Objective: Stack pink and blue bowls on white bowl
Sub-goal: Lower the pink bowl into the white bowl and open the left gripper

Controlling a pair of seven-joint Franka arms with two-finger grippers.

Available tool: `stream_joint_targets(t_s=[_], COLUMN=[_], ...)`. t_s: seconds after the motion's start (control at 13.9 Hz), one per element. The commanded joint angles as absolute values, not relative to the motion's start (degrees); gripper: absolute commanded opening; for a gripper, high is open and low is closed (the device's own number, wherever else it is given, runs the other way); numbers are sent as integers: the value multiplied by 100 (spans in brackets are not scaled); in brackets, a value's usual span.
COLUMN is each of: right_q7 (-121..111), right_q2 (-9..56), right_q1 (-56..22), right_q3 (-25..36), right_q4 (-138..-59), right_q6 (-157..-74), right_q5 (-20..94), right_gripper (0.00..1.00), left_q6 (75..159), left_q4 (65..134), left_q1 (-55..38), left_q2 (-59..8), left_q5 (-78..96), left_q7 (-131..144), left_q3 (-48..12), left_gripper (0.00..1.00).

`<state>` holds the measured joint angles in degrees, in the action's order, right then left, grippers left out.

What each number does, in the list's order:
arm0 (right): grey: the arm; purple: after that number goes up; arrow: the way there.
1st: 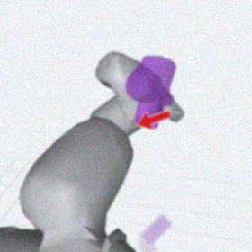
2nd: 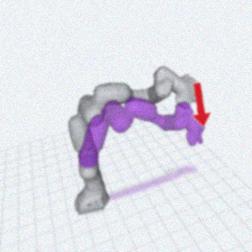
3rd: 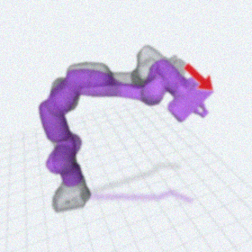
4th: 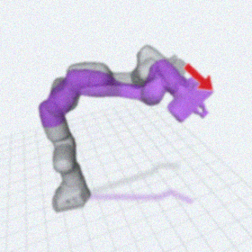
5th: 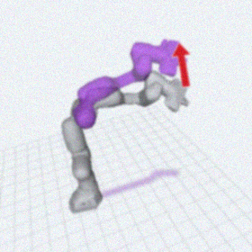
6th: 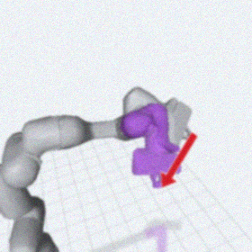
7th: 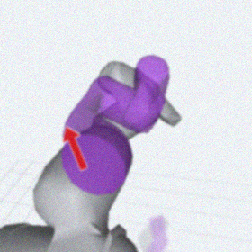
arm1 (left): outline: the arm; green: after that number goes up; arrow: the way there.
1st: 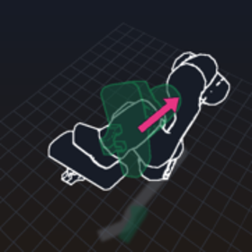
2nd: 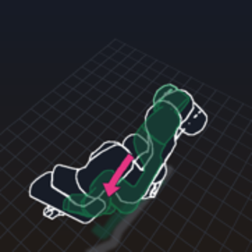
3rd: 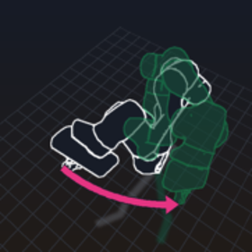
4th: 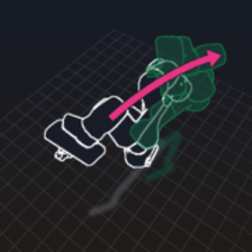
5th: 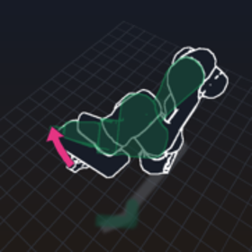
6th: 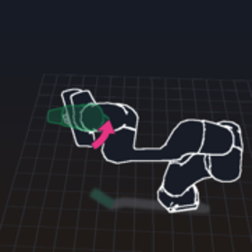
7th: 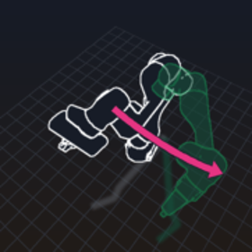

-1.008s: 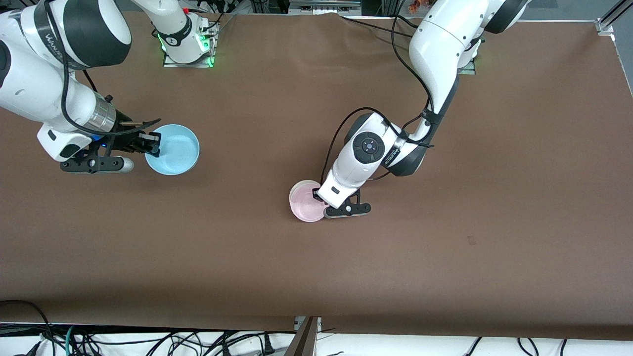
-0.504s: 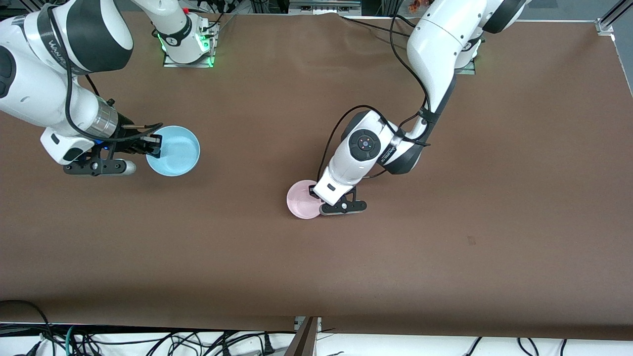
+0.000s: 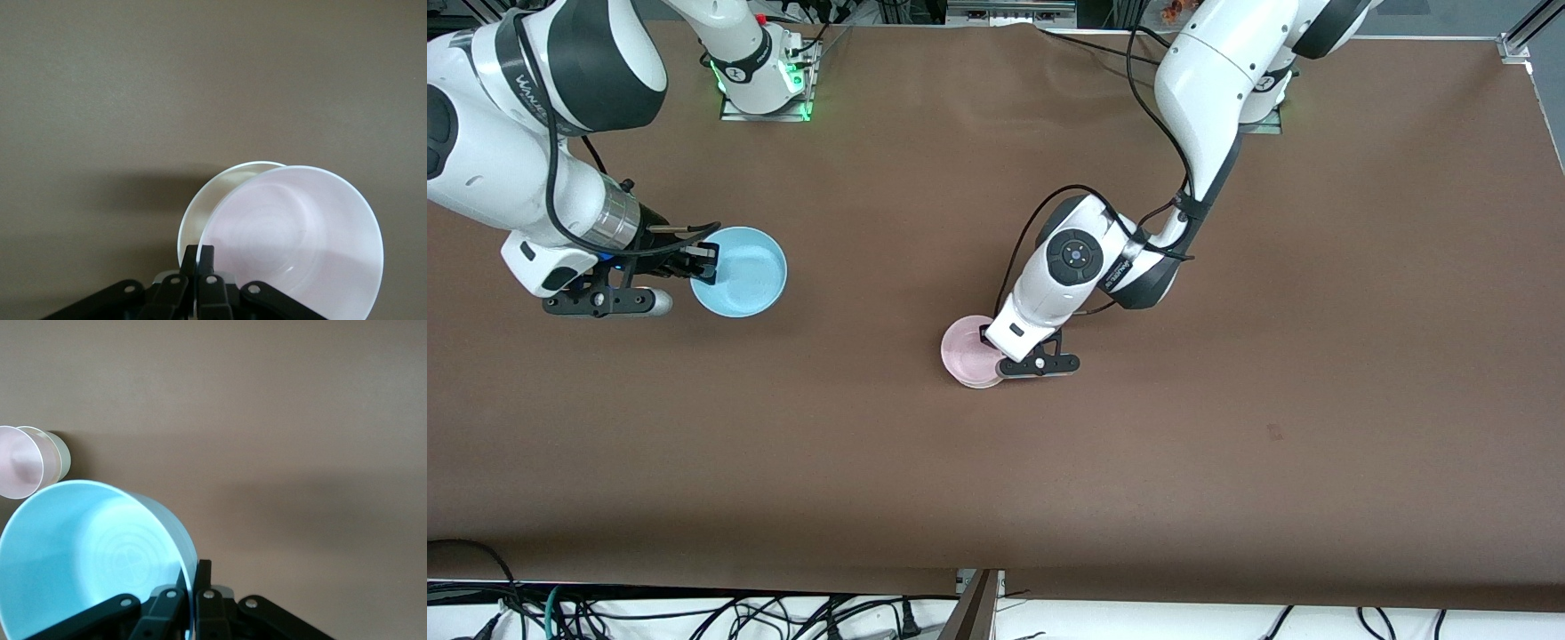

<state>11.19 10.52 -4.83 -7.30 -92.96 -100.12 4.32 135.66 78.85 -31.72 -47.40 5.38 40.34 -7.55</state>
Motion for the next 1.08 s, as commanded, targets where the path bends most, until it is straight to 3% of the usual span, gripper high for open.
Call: stream_joint_targets(t_s=[0.0,0.29,0.36,0.43,0.5,0.72,1.01], right_q7=[1204,1213,1204,1204,1204,1213,1588], right_q2=[1063,1072,1072,1072,1072,1081,1177], right_q1=[-466,-466,-466,-466,-466,-466,-728], right_q3=[-773,-773,-773,-773,-773,-773,-782], right_q4=[-9220,-9220,-9220,-9220,-9220,-9220,-9211], right_q6=[-9940,-9949,-9949,-9949,-9958,-9958,-10255], right_q5=[369,369,369,369,369,369,378], right_gripper=[0,0,0,0,0,0,0], left_q6=[13588,13641,13641,13641,13641,13484,12633], left_q4=[8218,8200,8191,8183,8165,8060,8121], left_q1=[-3138,-3120,-3103,-3094,-3085,-2945,-2524], left_q2=[-4509,-4553,-4553,-4553,-4535,-4378,-3755], left_q5=[334,351,352,352,352,457,387], left_q7=[4061,4069,4069,4069,4061,4096,4026], left_q3=[-817,-817,-817,-817,-817,-809,-756], left_gripper=[0,1,22,65,100,100,100])
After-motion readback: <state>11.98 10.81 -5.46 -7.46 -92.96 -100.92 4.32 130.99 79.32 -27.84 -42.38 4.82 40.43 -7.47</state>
